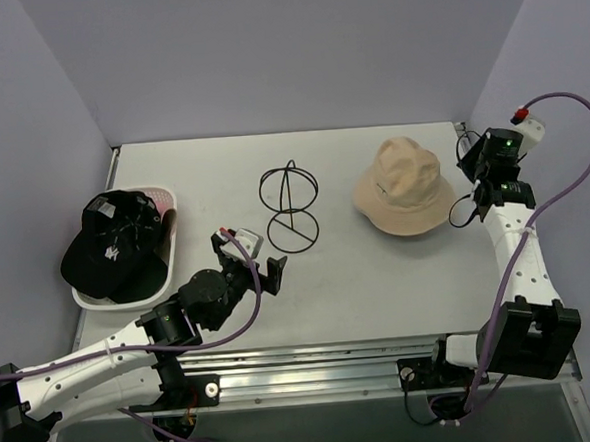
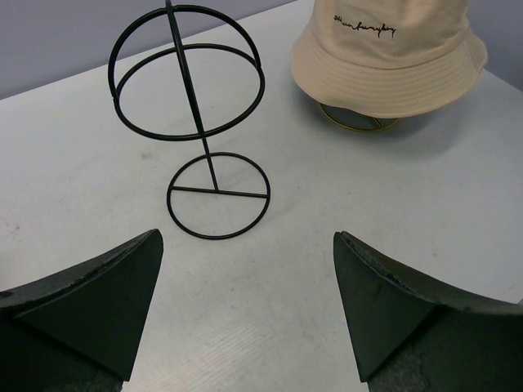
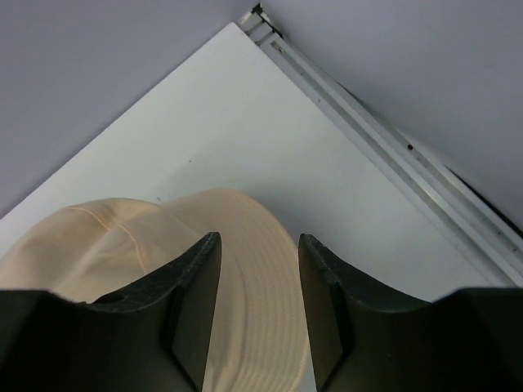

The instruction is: Stack the hats

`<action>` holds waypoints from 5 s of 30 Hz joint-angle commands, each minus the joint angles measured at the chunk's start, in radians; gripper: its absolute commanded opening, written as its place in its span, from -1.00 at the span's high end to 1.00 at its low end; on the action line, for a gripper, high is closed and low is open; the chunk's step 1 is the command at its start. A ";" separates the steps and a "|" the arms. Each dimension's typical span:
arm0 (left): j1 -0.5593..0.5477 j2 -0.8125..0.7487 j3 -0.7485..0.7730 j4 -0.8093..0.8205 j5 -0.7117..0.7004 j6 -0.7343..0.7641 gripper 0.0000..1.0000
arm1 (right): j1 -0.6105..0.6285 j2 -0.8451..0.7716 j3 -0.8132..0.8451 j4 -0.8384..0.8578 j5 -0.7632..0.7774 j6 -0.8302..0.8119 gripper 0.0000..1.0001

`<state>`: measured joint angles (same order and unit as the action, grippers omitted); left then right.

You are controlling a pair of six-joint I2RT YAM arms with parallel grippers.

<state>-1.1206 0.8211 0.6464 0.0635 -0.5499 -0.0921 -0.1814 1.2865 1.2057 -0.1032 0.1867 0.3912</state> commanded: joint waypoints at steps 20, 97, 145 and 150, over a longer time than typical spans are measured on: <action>-0.007 -0.033 0.006 0.036 -0.042 0.005 -0.88 | -0.090 0.092 -0.448 0.428 -0.237 0.190 0.31; 1.114 0.661 0.681 -0.717 0.370 -0.279 -0.27 | 0.617 -0.681 -0.362 0.060 -0.371 -0.092 0.14; 1.001 0.050 0.768 -0.662 1.320 -0.426 0.95 | 0.622 -0.523 -0.209 0.388 -0.892 0.055 -0.16; 0.868 0.033 0.685 -0.562 1.400 -0.503 0.95 | 0.681 -0.429 -0.202 0.424 -0.891 0.052 -0.23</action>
<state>-0.1959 0.8616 1.3613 -0.6476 0.7422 -0.5152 0.4656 0.8211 0.9821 0.2192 -0.6285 0.4229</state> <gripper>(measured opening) 0.091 0.610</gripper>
